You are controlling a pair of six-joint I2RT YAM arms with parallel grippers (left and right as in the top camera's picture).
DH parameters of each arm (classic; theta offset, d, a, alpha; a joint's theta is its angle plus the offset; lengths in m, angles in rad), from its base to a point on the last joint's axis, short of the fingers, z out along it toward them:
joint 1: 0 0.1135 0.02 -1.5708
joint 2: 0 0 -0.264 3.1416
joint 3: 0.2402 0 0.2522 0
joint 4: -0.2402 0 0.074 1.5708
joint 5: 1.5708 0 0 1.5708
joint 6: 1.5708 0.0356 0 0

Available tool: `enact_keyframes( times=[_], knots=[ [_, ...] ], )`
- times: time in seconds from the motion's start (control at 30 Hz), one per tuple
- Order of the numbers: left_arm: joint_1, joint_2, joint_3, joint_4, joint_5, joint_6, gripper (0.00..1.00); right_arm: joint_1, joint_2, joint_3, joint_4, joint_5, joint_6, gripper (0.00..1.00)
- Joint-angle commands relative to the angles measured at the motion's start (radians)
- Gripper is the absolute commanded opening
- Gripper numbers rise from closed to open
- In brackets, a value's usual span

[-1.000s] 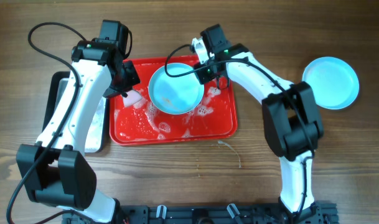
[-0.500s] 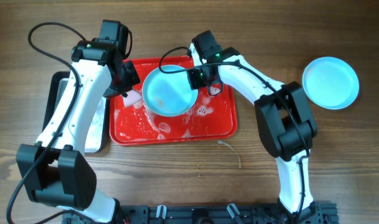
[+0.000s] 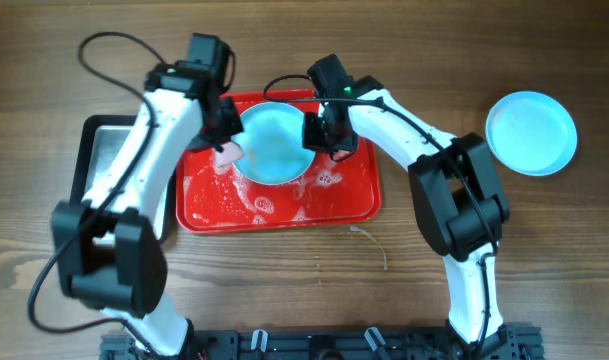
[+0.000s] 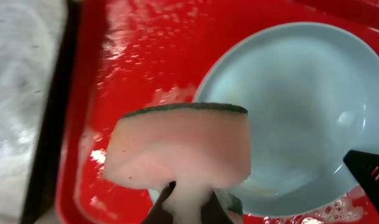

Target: Clean dirty plates on tray and stack at the side

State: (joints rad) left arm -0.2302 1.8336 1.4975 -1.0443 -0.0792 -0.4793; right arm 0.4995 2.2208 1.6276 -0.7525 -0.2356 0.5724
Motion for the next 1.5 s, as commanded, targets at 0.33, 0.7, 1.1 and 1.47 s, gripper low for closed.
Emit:
enact_keyframes(
  times=[0.33,0.7,1.1,1.47],
  knots=[
    [-0.121,0.220,0.008,0.174,0.007,0.161,0.04,0.037,0.046,-0.066,0.016,0.024,0.003,0.04],
    [-0.079,0.296,0.008,0.116,-0.203,0.105,0.04,0.037,0.046,-0.066,0.019,0.024,-0.013,0.04],
    [-0.014,0.297,0.008,0.196,-0.002,0.106,0.04,0.037,0.046,-0.066,0.014,0.024,-0.014,0.04],
    [0.015,0.296,0.008,0.008,0.439,0.238,0.04,0.037,0.046,-0.066,0.013,0.019,-0.016,0.04]
  ],
)
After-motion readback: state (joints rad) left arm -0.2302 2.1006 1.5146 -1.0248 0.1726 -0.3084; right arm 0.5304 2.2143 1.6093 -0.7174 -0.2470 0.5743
